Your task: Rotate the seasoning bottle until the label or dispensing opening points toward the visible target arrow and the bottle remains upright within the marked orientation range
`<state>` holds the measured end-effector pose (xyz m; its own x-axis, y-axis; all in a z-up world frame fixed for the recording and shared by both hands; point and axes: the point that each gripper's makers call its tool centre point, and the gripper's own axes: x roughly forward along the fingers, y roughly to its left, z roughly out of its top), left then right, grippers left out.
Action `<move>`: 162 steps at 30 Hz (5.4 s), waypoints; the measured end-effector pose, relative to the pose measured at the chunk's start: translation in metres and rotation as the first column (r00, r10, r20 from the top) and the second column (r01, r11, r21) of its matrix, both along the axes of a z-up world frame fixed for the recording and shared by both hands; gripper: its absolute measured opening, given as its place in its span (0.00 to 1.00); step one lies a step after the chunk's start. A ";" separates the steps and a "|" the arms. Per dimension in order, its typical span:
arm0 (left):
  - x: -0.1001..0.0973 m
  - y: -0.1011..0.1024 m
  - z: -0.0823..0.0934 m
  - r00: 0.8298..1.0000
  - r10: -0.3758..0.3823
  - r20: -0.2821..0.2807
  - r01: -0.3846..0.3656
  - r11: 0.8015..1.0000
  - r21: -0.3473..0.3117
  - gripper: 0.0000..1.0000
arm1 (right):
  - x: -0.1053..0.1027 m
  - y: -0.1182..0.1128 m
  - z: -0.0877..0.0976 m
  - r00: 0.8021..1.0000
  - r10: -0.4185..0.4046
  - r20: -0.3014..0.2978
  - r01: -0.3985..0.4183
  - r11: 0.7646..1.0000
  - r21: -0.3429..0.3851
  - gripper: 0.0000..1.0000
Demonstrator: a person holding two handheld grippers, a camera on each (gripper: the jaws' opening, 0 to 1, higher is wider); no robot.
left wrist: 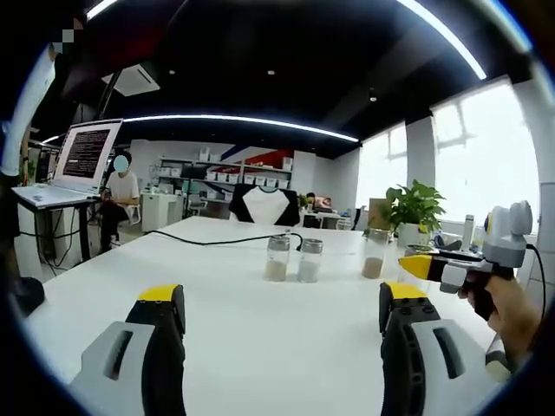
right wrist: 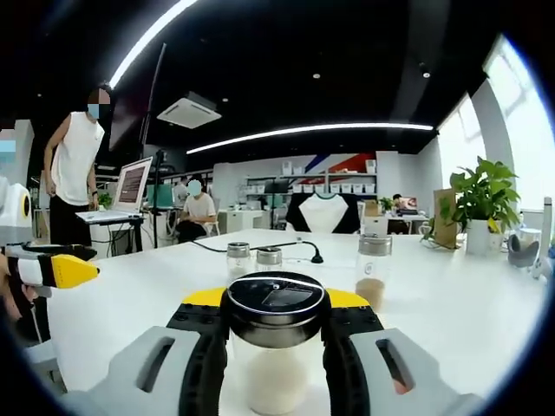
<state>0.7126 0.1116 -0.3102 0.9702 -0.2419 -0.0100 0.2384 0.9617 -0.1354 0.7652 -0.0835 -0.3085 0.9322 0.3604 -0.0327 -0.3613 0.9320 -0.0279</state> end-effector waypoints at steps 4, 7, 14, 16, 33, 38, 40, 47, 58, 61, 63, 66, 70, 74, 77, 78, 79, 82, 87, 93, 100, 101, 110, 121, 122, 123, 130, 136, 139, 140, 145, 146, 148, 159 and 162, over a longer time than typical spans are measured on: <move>0.001 0.002 -0.002 1.000 0.002 -0.012 -0.002 1.000 -0.010 0.98 | 0.000 -0.002 0.000 1.000 -0.017 -0.005 0.017 1.000 0.000 0.40; 0.001 0.005 -0.003 1.000 0.012 -0.021 -0.012 1.000 -0.015 0.98 | 0.000 -0.002 0.001 1.000 -0.017 -0.004 0.017 1.000 0.008 0.40; 0.003 0.008 -0.002 1.000 0.013 -0.023 -0.014 0.999 -0.031 0.98 | 0.002 -0.012 0.010 1.000 0.002 -0.005 -0.002 1.000 0.010 0.60; 0.003 0.007 -0.002 1.000 0.011 -0.024 -0.012 0.999 -0.034 0.98 | -0.001 -0.011 0.008 0.998 0.051 -0.045 -0.051 0.999 0.009 0.63; -0.003 0.001 0.003 0.999 -0.026 -0.027 0.024 0.996 -0.082 0.97 | -0.017 0.001 0.021 0.913 0.407 -0.038 -0.408 0.912 -0.045 0.62; -0.006 0.001 0.013 0.999 -0.032 0.009 0.033 0.996 -0.083 0.97 | -0.024 0.009 0.022 0.833 0.552 -0.035 -0.551 0.834 0.021 0.65; -0.007 0.001 0.016 0.999 -0.034 0.020 0.036 0.996 -0.085 0.97 | -0.022 0.008 0.019 0.812 0.581 -0.045 -0.581 0.814 0.017 0.66; -0.007 0.003 0.015 0.999 -0.030 0.020 0.032 0.997 -0.076 0.97 | -0.020 0.008 0.016 0.702 0.711 -0.044 -0.701 0.701 0.133 0.66; -0.006 -0.015 0.017 0.995 -0.084 0.058 0.086 0.996 -0.032 0.99 | -0.019 0.015 0.000 0.629 0.774 -0.069 -0.768 0.633 0.093 0.61; -0.007 -0.017 0.017 0.994 -0.089 0.063 0.090 0.996 -0.010 1.00 | -0.015 0.014 -0.002 0.648 0.760 -0.047 -0.756 0.650 0.078 0.63; -0.006 -0.016 0.016 0.995 -0.087 0.056 0.088 0.996 -0.016 1.00 | -0.018 0.015 0.003 0.622 0.782 -0.032 -0.767 0.617 0.174 0.58; -0.005 -0.010 0.018 0.994 -0.059 0.087 0.057 0.998 0.028 1.00 | -0.016 0.014 0.001 0.623 0.781 -0.039 -0.769 0.621 0.149 0.58; -0.002 -0.007 0.015 0.995 -0.048 0.085 0.043 0.997 0.058 1.00 | -0.021 0.018 0.000 0.592 0.805 -0.049 -0.793 0.592 0.145 0.52; -0.001 -0.009 0.009 0.996 -0.067 0.059 0.065 0.997 0.042 1.00 | -0.025 0.021 0.001 0.575 0.817 -0.036 -0.809 0.575 0.126 0.43; -0.002 -0.011 0.009 0.996 -0.074 0.058 0.072 0.996 0.049 1.00 | -0.021 0.020 0.000 0.597 0.801 -0.039 -0.793 0.597 0.120 0.42; -0.002 -0.012 0.008 0.995 -0.079 0.055 0.077 0.996 0.047 1.00 | -0.020 0.020 0.000 0.606 0.795 -0.038 -0.788 0.606 0.108 0.42; -0.002 -0.013 0.007 0.995 -0.084 0.051 0.081 0.996 0.043 1.00 | -0.019 0.020 -0.001 0.613 0.789 -0.041 -0.783 0.614 0.099 0.42; -0.002 -0.016 0.006 0.994 -0.095 0.045 0.093 0.995 0.046 1.00 | -0.019 0.020 -0.001 0.615 0.788 -0.042 -0.783 0.616 0.093 0.42; -0.002 -0.016 0.007 0.995 -0.087 0.055 0.084 0.995 0.054 1.00 | -0.019 0.020 -0.002 0.621 0.782 -0.045 -0.778 0.623 0.088 0.42; -0.003 -0.019 0.005 0.994 -0.101 0.046 0.099 0.994 0.042 0.99 | -0.020 0.022 -0.002 0.650 0.758 -0.054 -0.754 0.653 0.076 0.41; -0.005 -0.024 0.011 0.992 -0.112 0.066 0.110 0.993 0.039 0.99 | -0.020 0.024 -0.003 0.709 0.701 -0.077 -0.699 0.713 0.060 0.41; -0.005 -0.024 0.010 0.991 -0.115 0.063 0.113 0.993 0.036 0.99 | -0.020 0.024 -0.003 0.713 0.697 -0.075 -0.694 0.717 0.061 0.41; -0.003 -0.024 0.004 0.993 -0.112 0.033 0.110 0.993 0.037 0.98 | -0.016 0.023 -0.002 0.771 0.633 -0.069 -0.630 0.774 0.056 0.41; 0.001 -0.025 -0.003 0.992 -0.123 0.002 0.123 0.992 0.015 0.97 | -0.014 0.024 -0.002 0.852 0.521 -0.054 -0.519 0.853 0.051 0.41; 0.001 -0.024 -0.003 0.993 -0.121 0.005 0.121 0.993 0.015 0.97 | -0.014 0.024 -0.002 0.858 0.511 -0.055 -0.509 0.860 0.049 0.41; 0.002 -0.024 -0.003 0.993 -0.121 0.005 0.121 0.993 0.013 0.97 | -0.014 0.024 -0.002 0.865 0.499 -0.053 -0.497 0.866 0.048 0.41; 0.003 -0.025 -0.006 0.992 -0.127 -0.008 0.127 0.992 0.009 0.96 | -0.011 0.024 -0.003 0.892 0.449 -0.041 -0.449 0.893 0.019 0.41; 0.004 -0.027 -0.006 0.992 -0.128 -0.009 0.128 0.992 0.012 0.96 | -0.006 0.024 -0.003 0.920 0.387 -0.056 -0.388 0.922 -0.002 0.41; 0.004 -0.027 -0.008 0.991 -0.130 -0.016 0.130 0.991 0.002 0.96 | -0.005 0.023 -0.004 0.929 0.366 -0.049 -0.367 0.930 0.000 0.41; 0.004 -0.027 -0.008 0.991 -0.131 -0.016 0.131 0.991 0.002 0.95 | -0.005 0.022 -0.004 0.932 0.359 -0.046 -0.359 0.933 -0.001 0.41; 0.005 -0.022 -0.004 0.992 -0.125 -0.001 0.125 0.992 0.002 0.93 | -0.004 0.021 -0.004 0.947 0.315 -0.069 -0.316 0.949 0.000 0.41; 0.005 -0.021 -0.004 0.992 -0.122 -0.002 0.122 0.992 0.000 0.93 | -0.003 0.021 -0.004 0.950 0.303 -0.071 -0.304 0.953 -0.004 0.41; 0.006 -0.019 -0.004 0.993 -0.116 -0.002 0.116 0.993 -0.003 0.93 | -0.003 0.020 -0.005 0.957 0.281 -0.070 -0.282 0.959 -0.004 0.41; 0.008 -0.014 -0.008 0.995 -0.100 -0.015 0.100 0.995 -0.012 0.93 | -0.001 0.020 -0.006 0.964 0.251 -0.085 -0.250 0.968 0.018 0.41; 0.009 -0.009 -0.009 0.996 -0.087 -0.020 0.087 0.996 -0.027 0.93 | -0.004 0.024 -0.014 0.948 0.291 -0.129 -0.289 0.957 0.037 0.54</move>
<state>0.7212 0.1029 -0.3194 0.9451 -0.3261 -0.0231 0.3180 0.9334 -0.1661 0.7611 -0.0600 -0.3223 0.7750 0.6164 -0.1394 -0.6156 0.7862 0.0535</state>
